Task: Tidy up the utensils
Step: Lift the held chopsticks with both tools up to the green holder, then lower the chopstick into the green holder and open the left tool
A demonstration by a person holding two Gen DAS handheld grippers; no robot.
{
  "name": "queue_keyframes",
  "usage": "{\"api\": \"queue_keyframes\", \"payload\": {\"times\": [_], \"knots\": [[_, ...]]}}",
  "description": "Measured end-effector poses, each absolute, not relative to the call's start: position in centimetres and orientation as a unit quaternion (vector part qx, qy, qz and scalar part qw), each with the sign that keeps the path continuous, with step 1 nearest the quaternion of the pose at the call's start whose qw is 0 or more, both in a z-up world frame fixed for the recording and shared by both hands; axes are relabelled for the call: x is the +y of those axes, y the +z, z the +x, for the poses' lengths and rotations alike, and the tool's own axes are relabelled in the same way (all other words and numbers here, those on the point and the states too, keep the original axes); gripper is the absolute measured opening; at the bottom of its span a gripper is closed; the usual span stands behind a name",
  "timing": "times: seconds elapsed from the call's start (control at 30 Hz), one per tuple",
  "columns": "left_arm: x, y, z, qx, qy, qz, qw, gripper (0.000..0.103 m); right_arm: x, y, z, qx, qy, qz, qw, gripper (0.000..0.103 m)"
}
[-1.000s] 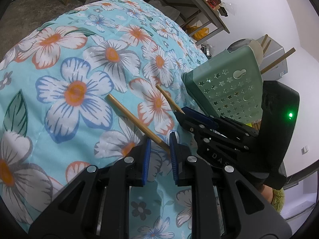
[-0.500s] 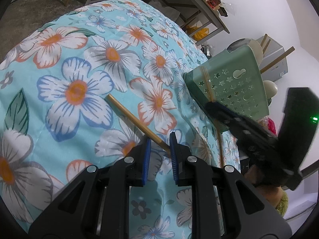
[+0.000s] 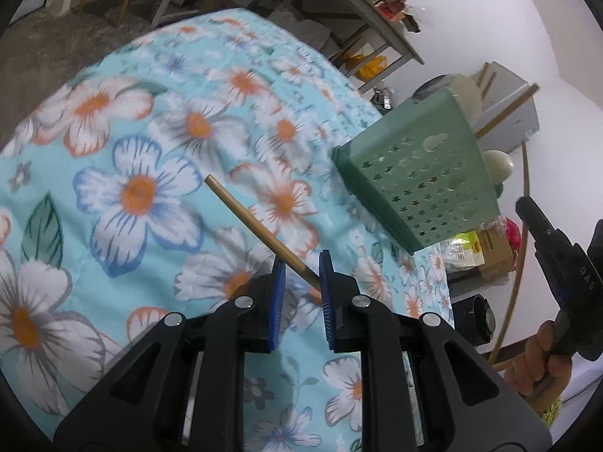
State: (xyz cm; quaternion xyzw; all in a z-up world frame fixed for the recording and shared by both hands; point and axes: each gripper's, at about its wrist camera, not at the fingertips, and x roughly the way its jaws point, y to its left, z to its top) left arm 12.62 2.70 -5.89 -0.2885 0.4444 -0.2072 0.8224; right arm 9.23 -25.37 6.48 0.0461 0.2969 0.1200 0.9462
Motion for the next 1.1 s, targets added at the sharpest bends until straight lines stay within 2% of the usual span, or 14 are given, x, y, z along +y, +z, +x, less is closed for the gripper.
{"api": "queue_keyframes", "payload": {"times": [0.3, 0.53, 0.9, 1.1], "knots": [[2.3, -0.4, 11.5, 0.366, -0.224, -0.246, 0.869, 0.010, -30.1, 9.1, 5.4, 0.240, 0.087, 0.126, 0.959, 0.006], [2.3, 3.7, 10.8, 0.314, -0.242, -0.232, 0.888, 0.005, -30.6, 9.8, 4.5, 0.218, 0.089, 0.145, 0.961, 0.006], [2.3, 7.9, 10.6, 0.264, -0.270, -0.228, 0.898, 0.004, -31.2, 10.1, 3.9, 0.203, 0.093, 0.160, 0.962, 0.006], [1.9, 12.6, 10.8, 0.203, -0.301, -0.229, 0.903, 0.004, -31.6, 10.9, 3.3, 0.186, 0.094, 0.168, 0.964, 0.006]]}}
